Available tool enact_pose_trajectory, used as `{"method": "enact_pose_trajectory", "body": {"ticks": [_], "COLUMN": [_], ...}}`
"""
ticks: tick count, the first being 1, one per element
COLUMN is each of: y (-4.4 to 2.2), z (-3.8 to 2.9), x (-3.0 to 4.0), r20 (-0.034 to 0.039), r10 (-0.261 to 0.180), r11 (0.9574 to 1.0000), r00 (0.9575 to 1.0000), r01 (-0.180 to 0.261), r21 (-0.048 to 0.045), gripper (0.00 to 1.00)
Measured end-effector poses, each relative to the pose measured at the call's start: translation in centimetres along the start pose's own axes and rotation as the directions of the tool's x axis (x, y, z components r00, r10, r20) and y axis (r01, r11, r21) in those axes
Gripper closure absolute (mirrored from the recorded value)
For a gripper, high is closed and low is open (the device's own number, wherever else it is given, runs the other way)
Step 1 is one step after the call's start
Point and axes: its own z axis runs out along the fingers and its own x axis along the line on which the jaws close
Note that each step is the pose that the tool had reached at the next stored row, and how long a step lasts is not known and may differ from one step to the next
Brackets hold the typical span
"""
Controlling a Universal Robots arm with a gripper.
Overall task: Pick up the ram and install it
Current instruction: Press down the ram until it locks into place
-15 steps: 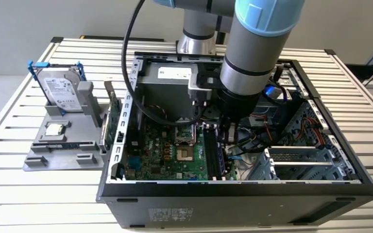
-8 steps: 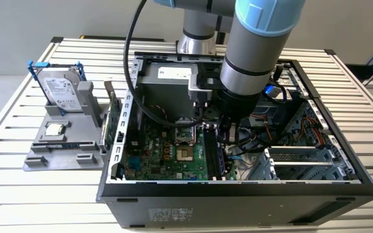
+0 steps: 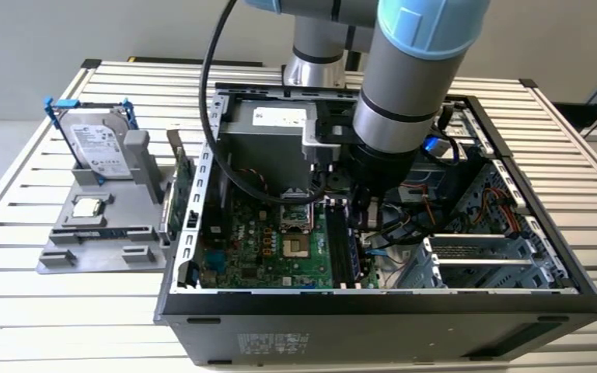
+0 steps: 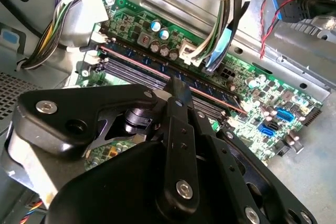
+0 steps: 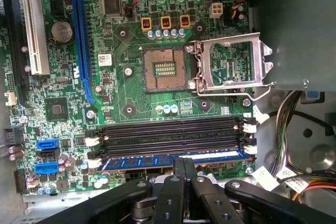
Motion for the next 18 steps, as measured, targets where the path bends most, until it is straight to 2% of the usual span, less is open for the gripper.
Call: {"method": "enact_pose_trajectory", "body": {"ticks": [18], "y": [-0.03], "z": [1.60], "x": [0.05], "r20": [-0.0009], "r10": [-0.013], "r11": [0.9999], "r00": [0.9999], "r01": [0.013], "r21": [-0.0006], "gripper": [1.00]}}
